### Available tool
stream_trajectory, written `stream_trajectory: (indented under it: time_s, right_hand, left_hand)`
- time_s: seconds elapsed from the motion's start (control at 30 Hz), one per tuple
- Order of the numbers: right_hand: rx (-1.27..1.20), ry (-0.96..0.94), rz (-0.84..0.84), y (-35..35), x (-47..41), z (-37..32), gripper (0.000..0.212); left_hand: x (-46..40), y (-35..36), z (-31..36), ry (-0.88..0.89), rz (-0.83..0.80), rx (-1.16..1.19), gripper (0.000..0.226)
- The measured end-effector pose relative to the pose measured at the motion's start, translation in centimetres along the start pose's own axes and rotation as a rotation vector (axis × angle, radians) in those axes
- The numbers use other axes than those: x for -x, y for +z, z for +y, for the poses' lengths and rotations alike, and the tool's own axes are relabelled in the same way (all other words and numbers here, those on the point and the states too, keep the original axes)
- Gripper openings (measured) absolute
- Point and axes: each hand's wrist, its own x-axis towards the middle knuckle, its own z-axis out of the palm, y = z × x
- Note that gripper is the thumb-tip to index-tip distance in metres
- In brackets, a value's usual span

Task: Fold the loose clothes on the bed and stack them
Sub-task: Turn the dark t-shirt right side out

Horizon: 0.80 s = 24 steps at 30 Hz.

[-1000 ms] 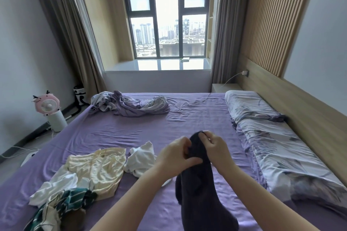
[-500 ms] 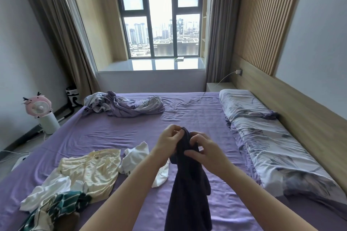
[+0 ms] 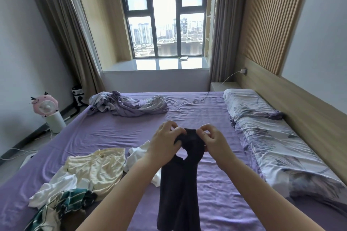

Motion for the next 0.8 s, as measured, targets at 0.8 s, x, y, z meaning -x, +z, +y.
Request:
stream_trajectory:
  time_s: [0.8]
  right_hand:
    - [0.263, -0.129, -0.107, -2.9, -1.1, 0.7, 0.047]
  left_hand:
    - [-4.3, -2.7, 2.8, -0.777, -0.073, 1.607, 0.027]
